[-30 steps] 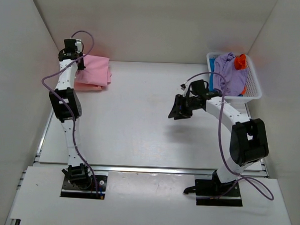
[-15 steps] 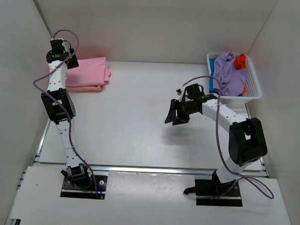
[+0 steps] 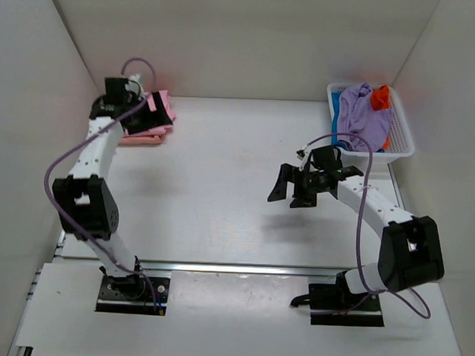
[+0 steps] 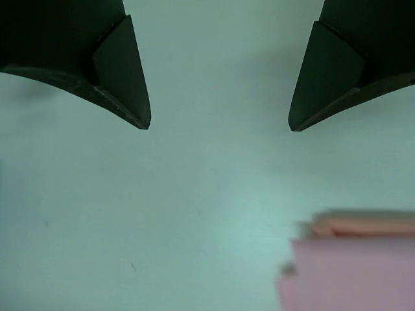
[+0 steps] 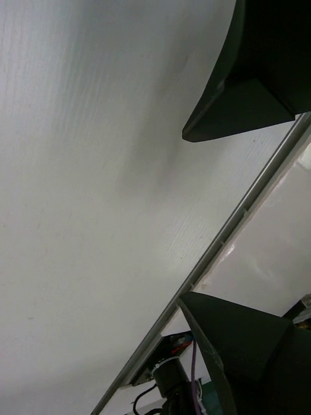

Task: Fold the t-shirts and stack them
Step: Put the neatly folded tshirt into the corner of the board with the left arm

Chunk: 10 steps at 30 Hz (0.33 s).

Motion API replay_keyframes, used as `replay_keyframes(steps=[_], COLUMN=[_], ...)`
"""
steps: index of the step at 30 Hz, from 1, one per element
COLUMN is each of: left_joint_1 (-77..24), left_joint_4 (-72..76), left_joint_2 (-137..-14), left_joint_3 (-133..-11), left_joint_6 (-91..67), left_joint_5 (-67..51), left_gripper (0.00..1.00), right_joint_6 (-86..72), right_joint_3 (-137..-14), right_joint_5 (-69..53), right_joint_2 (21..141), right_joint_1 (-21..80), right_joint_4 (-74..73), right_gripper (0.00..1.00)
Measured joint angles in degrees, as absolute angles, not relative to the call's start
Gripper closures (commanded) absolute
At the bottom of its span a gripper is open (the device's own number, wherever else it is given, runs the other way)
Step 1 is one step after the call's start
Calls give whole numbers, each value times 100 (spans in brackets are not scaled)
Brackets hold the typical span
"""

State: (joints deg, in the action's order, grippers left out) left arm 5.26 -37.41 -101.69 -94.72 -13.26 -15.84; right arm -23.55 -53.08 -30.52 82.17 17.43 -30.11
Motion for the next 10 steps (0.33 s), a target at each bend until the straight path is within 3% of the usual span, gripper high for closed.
replay_keyframes(steps=[6,10], left_joint_1=[-687,-1105], left_joint_4=[-3607,-3531], left_joint_2=[-8103,-7026], left_joint_3=[-6737,-5697], left_joint_6=[-1496,-1562], left_joint_5=[-2016,-2038], left_gripper=[1,1], right_joint_6=[-2222,-2141], right_joint_3=[-4923,-4698], right_joint_5=[-3076,-3028], right_joint_2=[7116,6563], right_joint_1=[1553,1225], right_joint_4=[-3041,-3076], right_gripper=[1,1])
